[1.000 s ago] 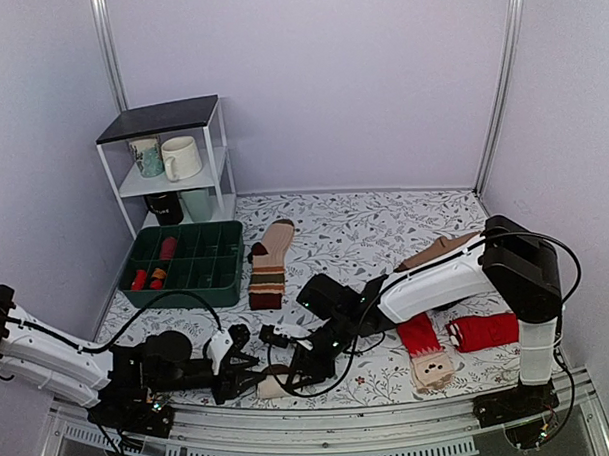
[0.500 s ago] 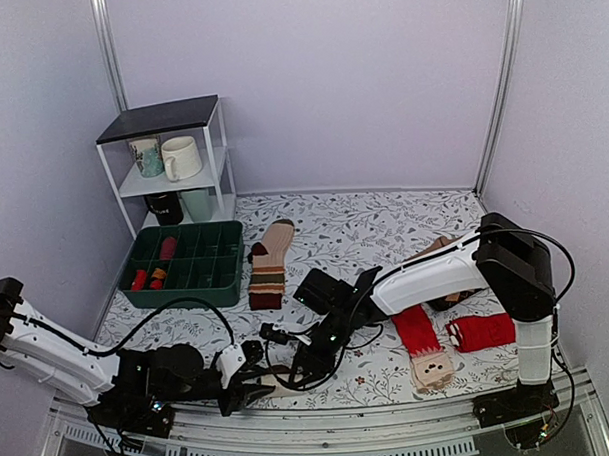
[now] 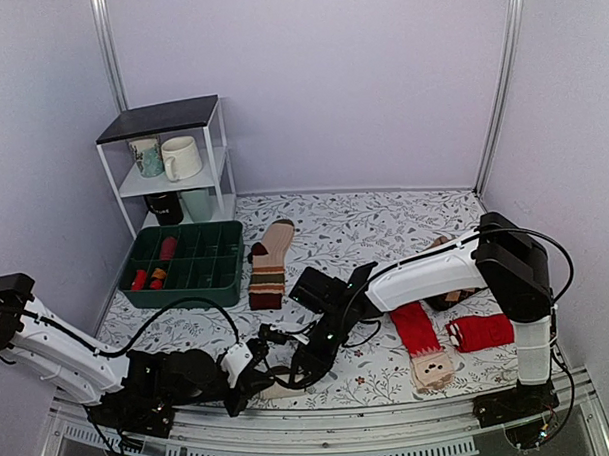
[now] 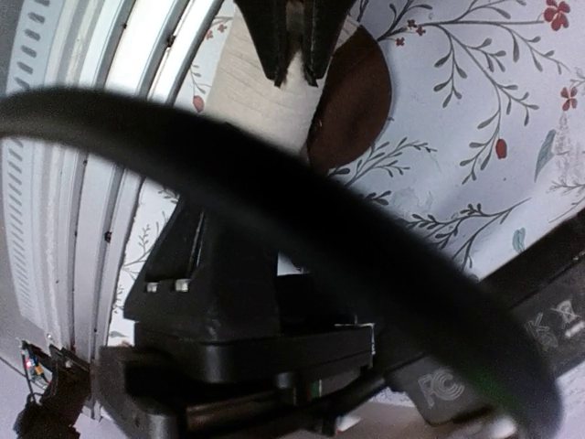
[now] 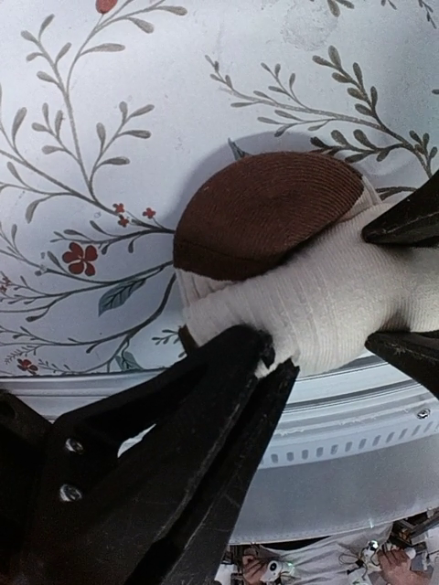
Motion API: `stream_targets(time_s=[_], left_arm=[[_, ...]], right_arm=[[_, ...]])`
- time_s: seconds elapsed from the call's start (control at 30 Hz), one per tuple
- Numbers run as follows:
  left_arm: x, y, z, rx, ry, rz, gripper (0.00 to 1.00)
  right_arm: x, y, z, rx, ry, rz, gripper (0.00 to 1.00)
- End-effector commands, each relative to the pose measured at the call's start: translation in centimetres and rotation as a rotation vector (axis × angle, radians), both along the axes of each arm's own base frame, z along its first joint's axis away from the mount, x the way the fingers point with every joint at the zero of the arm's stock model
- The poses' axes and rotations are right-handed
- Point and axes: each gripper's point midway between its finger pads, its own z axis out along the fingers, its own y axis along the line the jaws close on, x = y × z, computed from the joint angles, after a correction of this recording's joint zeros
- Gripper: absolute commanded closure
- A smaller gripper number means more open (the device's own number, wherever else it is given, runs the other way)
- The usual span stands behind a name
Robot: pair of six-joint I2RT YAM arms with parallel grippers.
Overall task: Roll the socks
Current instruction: Roll a pair of socks at the center of the board.
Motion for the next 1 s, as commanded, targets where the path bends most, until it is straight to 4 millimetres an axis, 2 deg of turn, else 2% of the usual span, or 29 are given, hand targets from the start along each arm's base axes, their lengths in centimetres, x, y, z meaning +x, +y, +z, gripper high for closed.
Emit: stream_targets(time_s=[0.0,0.13,0.3,0.47,0.77,0.97], left_arm=[[-0.8,1.2,-1.8,0.048,0.081,0.038,1.00],[-0.8,2.3,-2.7,0.055,0.133,0.100,1.00],[-0.8,3.3,-3.8,0.081,0.180,0.152,1.00],[-0.8,4.2,-5.0,0.115,0.221,0.198,1.00],[-0.8,5.0,-6.6,0.168,0.263,0.256,1.00],[-0.8,5.1,-6.6,0.171,0.267,0.260,1.00]], right_arm=[[-0.6,-5.8,-6.1,-0.339,0.001,-0.038,0.72],[-0.4,-4.7,-5.7,-0.325,0.018,-0.065,0.72],[-0.2,-4.3,-6.0,-0.326,0.014,-0.075,0.72],[0.3,-3.6,-5.3,-0.277,-0.008,-0.094,0.69],[0.8,-0.7,-3.3,-0.098,-0.045,-0.062,0.55],[1.4,0.1,-1.1,0.014,-0.119,-0.023,0.45]])
